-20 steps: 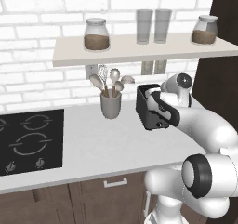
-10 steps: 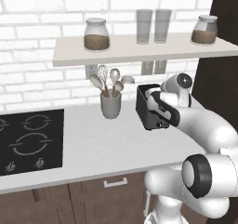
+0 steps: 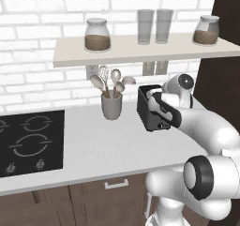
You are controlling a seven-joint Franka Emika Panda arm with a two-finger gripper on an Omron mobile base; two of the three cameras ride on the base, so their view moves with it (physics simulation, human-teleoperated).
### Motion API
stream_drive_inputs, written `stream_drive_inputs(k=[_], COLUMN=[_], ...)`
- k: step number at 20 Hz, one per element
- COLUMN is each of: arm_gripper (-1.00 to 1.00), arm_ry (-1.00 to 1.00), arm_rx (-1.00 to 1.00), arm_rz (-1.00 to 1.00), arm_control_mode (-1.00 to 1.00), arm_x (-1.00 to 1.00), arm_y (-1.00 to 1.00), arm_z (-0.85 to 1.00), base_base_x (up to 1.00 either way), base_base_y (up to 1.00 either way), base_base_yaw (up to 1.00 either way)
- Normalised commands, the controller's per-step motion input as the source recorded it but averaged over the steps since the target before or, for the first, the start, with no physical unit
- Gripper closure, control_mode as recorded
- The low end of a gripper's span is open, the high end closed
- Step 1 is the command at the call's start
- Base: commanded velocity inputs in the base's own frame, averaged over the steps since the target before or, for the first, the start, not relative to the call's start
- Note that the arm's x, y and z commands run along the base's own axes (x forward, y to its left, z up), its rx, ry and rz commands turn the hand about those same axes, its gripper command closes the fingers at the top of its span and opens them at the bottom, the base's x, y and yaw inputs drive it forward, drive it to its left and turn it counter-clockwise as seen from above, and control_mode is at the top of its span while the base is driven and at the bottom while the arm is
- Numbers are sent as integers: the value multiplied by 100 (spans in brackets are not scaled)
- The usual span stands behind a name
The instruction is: Start the toaster. Once the lever pops up, take the bread to the plate on the dining counter.
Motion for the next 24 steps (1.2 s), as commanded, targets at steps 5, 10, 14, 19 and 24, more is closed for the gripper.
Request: stream_drive_inputs(k=[5,10,14,19,24], arm_gripper=[-100,-100,-100,-100,-100], arm_ry=[0,0,0,0,0], arm_rx=[0,0,0,0,0], arm_rz=[0,0,0,0,0], arm_control_mode=[-100,-100,-100,-100,-100], arm_x=[0,0,0,0,0], arm_y=[0,0,0,0,0], arm_z=[0,0,0,0,0], base_base_x=[0,0,0,0,0], base_base_y=[0,0,0,0,0], base_base_yaw=[0,0,0,0,0])
